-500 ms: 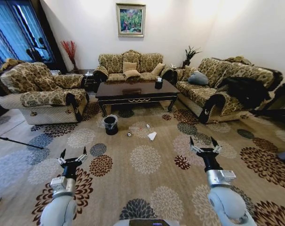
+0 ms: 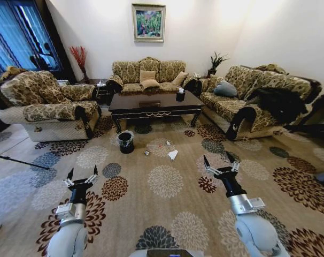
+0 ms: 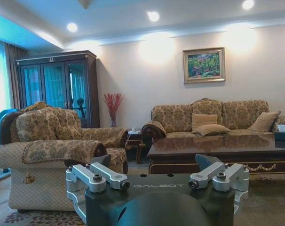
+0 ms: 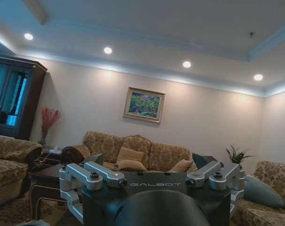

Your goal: Move to the front of the table and pick up the trash from the floor, then place it into the trash bin.

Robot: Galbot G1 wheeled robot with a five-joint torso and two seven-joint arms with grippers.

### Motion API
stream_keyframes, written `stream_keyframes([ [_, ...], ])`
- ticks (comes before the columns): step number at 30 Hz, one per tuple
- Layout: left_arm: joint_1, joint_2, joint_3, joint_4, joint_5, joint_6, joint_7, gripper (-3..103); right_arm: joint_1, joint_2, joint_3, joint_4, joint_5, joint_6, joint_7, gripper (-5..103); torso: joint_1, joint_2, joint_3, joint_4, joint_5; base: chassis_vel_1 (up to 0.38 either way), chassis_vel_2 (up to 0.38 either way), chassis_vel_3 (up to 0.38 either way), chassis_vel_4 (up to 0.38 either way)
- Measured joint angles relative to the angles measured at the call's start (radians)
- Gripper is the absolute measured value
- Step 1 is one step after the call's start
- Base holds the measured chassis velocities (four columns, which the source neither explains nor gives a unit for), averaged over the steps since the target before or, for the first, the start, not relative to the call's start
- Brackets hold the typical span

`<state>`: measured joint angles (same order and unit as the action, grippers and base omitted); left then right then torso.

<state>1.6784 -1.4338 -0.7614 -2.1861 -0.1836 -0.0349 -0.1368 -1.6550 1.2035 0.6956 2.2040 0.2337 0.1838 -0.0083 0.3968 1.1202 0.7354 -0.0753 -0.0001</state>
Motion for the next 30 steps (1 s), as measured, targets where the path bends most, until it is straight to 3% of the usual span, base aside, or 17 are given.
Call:
stream_keyframes([
  [8,0.0,-0.004,0.005,0.012,-0.011,0.002,-0.001,100,0.006,0.008,0.001,-0.012,-0.001,-0.013,0.036,100,-0.008,-0.016,-0.008,-0.0001,0.0,0.0,0.0,0.0,0.0],
  [30,0.016,0.011,-0.005,0.016,-0.019,-0.002,0.005,100,0.014,0.046,-0.01,-0.042,-0.028,0.002,0.081,100,-0.062,-0.136,-0.074,-0.0001,0.0,0.0,0.0,0.0,0.0],
])
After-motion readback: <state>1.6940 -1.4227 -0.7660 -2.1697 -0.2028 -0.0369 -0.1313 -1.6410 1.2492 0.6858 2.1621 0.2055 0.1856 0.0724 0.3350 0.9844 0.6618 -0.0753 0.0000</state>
